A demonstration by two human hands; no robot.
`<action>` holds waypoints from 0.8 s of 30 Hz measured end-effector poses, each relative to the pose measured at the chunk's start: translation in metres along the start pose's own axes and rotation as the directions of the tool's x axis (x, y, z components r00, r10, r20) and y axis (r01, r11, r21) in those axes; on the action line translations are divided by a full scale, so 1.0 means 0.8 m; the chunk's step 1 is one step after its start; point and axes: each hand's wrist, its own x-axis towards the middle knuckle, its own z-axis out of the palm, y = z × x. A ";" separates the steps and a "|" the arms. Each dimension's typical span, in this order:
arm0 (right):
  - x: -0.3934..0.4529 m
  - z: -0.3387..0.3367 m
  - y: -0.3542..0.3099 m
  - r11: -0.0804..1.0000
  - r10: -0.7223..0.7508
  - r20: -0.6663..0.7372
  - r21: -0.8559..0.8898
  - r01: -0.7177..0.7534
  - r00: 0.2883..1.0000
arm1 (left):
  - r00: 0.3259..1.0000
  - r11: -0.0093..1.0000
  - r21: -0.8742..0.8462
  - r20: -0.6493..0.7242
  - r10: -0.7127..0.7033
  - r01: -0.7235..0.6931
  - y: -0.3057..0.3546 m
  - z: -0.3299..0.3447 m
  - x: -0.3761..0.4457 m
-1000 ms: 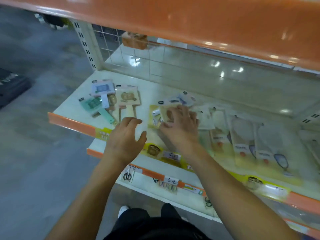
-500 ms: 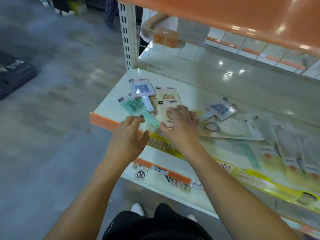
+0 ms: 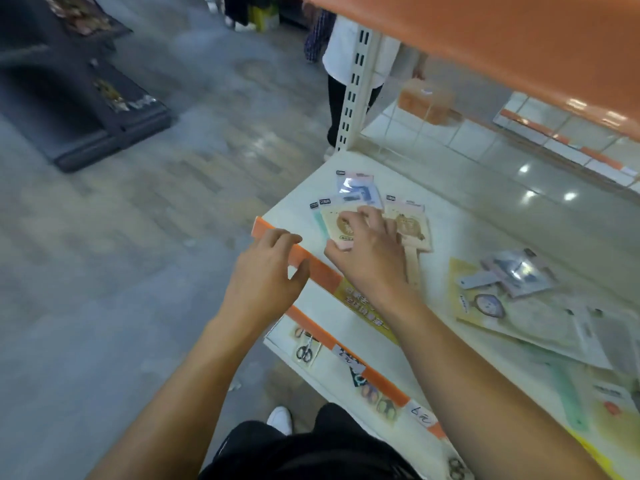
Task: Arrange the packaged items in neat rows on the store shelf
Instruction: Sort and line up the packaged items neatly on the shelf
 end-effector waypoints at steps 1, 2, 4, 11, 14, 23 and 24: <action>0.006 0.002 -0.007 0.999 -0.036 0.028 0.012 0.036 0.999 | 0.999 1.000 -0.005 -0.019 -0.029 0.029 -0.004 -0.004 -0.002; 0.013 0.005 -0.014 0.997 -0.075 0.044 0.024 0.074 0.996 | 0.997 0.998 -0.010 -0.037 -0.062 0.061 -0.007 -0.008 -0.003; 0.025 0.012 -0.025 0.988 -0.147 0.049 0.045 0.145 0.988 | 0.991 0.993 -0.012 -0.063 -0.118 0.117 -0.013 -0.014 -0.007; 0.053 0.045 -0.028 0.959 -0.280 0.189 0.021 0.282 0.941 | 0.964 0.973 -0.011 -0.129 -0.231 0.231 -0.030 -0.016 -0.021; 0.053 0.050 -0.022 0.955 -0.293 0.202 0.020 0.295 0.935 | 0.960 0.968 -0.009 -0.131 -0.249 0.250 -0.033 -0.017 -0.023; 0.045 0.034 -0.015 0.955 -0.296 0.145 0.072 0.288 0.944 | 0.974 0.979 -0.001 -0.108 -0.200 0.202 -0.014 -0.019 -0.011; 0.043 0.029 -0.012 0.957 -0.288 0.126 0.074 0.281 0.949 | 0.978 0.983 0.001 -0.101 -0.182 0.183 -0.011 -0.018 -0.009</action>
